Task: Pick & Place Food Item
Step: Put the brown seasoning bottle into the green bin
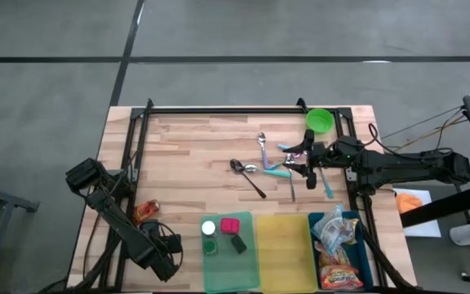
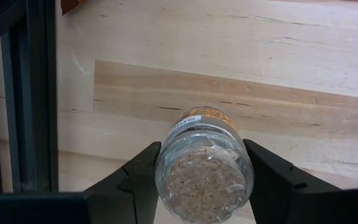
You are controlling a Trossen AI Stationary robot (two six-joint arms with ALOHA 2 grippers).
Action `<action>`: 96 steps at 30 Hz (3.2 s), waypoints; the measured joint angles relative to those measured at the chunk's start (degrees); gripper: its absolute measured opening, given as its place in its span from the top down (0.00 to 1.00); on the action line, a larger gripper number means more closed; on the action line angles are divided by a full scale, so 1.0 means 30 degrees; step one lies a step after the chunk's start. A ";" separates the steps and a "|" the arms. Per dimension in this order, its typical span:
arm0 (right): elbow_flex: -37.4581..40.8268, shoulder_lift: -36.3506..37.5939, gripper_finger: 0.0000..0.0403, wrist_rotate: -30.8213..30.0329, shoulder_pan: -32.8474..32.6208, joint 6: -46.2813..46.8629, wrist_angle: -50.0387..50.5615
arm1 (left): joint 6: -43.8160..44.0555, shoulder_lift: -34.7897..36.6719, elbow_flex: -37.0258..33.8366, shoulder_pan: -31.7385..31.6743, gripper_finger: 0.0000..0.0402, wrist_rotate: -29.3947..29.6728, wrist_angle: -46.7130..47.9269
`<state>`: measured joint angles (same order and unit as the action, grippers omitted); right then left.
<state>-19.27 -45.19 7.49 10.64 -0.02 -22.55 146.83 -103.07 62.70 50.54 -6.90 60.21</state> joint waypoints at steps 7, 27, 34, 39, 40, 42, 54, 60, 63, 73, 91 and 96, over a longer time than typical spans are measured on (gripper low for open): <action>0.0000 0.0000 0.45 0.0000 0.0005 0.0001 0.0000 | -0.0004 0.0000 0.0000 0.0000 0.56 0.0000 0.0007; 0.0000 0.0000 0.45 -0.0001 0.0001 -0.0005 0.0000 | -0.0004 0.0354 -0.0049 0.0007 0.56 0.0066 -0.0332; 0.0000 0.0000 0.45 -0.0001 0.0004 -0.0004 0.0000 | 0.0004 0.1862 0.0097 0.0007 0.56 0.0550 -0.0201; 0.0000 0.0000 0.45 0.0000 0.0000 -0.0005 0.0000 | 0.0039 0.2411 0.1143 0.0007 0.56 0.1785 -0.0089; 0.0000 0.0000 0.45 -0.0002 0.0005 -0.0002 0.0000 | 0.0074 0.2419 0.1453 0.0007 0.56 0.2047 -0.0006; 0.0000 0.0000 0.45 0.0000 -0.0002 -0.0004 0.0000 | 0.0147 0.2354 0.2060 0.0003 0.56 0.2665 0.0174; 0.0000 0.0000 0.45 -0.0007 0.0004 0.0003 0.0000 | -0.0301 0.0964 0.5002 -0.0246 0.56 0.5311 0.0384; 0.0000 0.0000 0.45 -0.0007 0.0005 -0.0005 0.0000 | -0.1754 -0.0241 0.7525 -0.0746 0.56 0.5375 0.0876; 0.0000 0.0000 0.45 -0.0007 0.0005 -0.0005 0.0000 | -0.3098 -0.1010 0.9001 -0.1291 0.56 0.5749 0.1665; 0.0000 0.0000 0.45 -0.0001 -0.0002 0.0002 0.0000 | -0.8677 -0.3840 1.3182 -0.3228 0.55 0.5886 0.2459; 0.0000 0.0000 0.45 0.0000 0.0000 -0.0005 0.0000 | -0.8400 -0.6127 1.4549 -0.3734 0.55 0.4803 0.1943; 0.0000 0.0000 0.45 -0.0007 0.0004 -0.0005 0.0000 | -0.7285 -0.6244 1.3628 -0.3817 0.55 0.4787 0.0997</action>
<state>-19.27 -45.19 7.46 10.65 -0.03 -22.55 124.98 -121.80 103.58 39.09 7.46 63.20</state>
